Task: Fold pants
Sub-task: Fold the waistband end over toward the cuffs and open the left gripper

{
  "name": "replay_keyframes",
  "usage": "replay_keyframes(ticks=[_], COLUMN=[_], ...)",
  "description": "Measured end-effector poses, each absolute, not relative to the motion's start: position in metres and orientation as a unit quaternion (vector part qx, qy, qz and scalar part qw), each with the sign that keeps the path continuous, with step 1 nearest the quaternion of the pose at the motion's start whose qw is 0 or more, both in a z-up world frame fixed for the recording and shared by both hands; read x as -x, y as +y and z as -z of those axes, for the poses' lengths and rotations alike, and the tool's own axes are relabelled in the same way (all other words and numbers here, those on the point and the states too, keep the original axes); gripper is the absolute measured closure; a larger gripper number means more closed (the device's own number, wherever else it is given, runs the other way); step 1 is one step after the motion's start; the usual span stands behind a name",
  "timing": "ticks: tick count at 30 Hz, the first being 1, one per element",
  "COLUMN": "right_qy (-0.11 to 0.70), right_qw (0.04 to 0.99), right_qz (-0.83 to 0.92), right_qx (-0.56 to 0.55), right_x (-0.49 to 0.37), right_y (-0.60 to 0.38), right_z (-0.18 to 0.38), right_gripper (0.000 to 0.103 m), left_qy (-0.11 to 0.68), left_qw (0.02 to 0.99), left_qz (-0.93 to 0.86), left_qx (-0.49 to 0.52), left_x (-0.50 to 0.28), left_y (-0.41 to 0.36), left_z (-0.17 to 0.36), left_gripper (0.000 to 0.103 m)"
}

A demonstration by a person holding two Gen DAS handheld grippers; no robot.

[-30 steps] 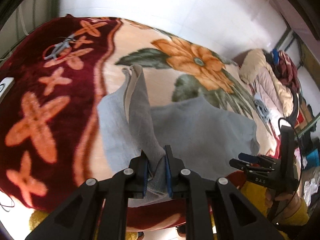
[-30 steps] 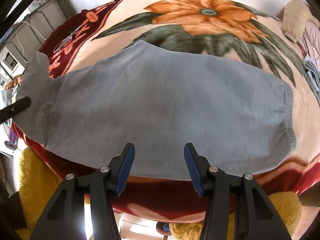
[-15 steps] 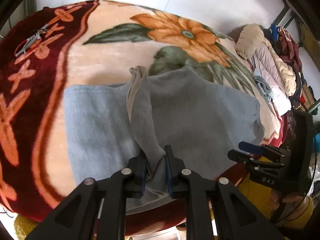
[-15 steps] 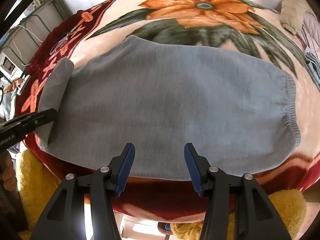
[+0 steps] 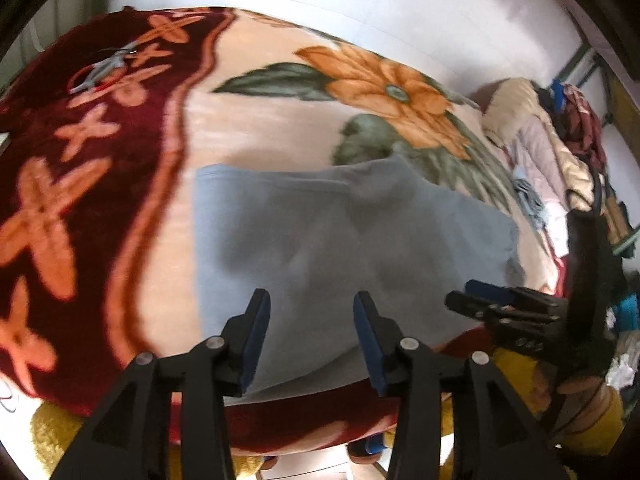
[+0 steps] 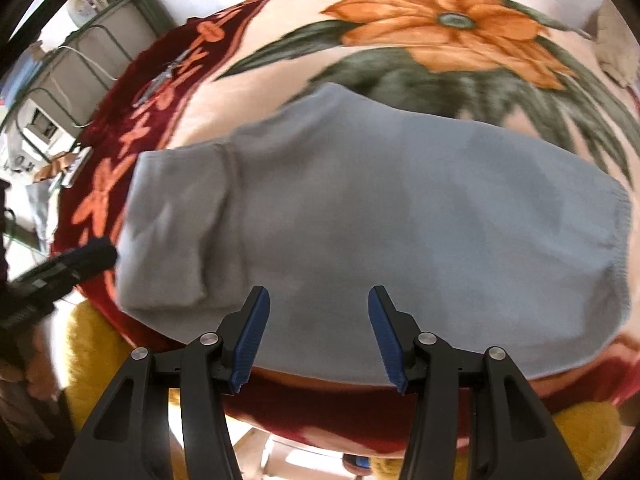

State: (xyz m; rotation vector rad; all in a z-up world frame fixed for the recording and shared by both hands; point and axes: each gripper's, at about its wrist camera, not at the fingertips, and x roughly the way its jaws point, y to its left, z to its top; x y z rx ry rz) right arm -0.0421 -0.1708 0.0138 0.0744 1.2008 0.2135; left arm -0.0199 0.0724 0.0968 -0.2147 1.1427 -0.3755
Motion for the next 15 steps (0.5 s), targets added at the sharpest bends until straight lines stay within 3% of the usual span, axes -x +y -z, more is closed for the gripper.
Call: replay_keyframes(ticks=[6,10,15], right_qy=[0.567,0.567,0.579], right_qw=[0.812,0.809,0.8], right_qz=[-0.135,-0.153,-0.154], right_qx=[-0.031,-0.032,-0.039], right_x=[0.026,0.014,0.001], right_y=[-0.142,-0.124,-0.113], right_z=[-0.01,-0.006,0.003], right_gripper=[0.051,0.041,0.039], left_qy=[0.565,0.581,0.586], left_qw=[0.809,0.802,0.799], left_qz=[0.127,0.109,0.107], left_qx=[0.101,0.089,0.088], left_x=[0.026,0.027,0.026], left_y=[0.1,0.103,0.104], left_z=[-0.072,-0.058,-0.048], left_gripper=[0.058,0.058,0.058])
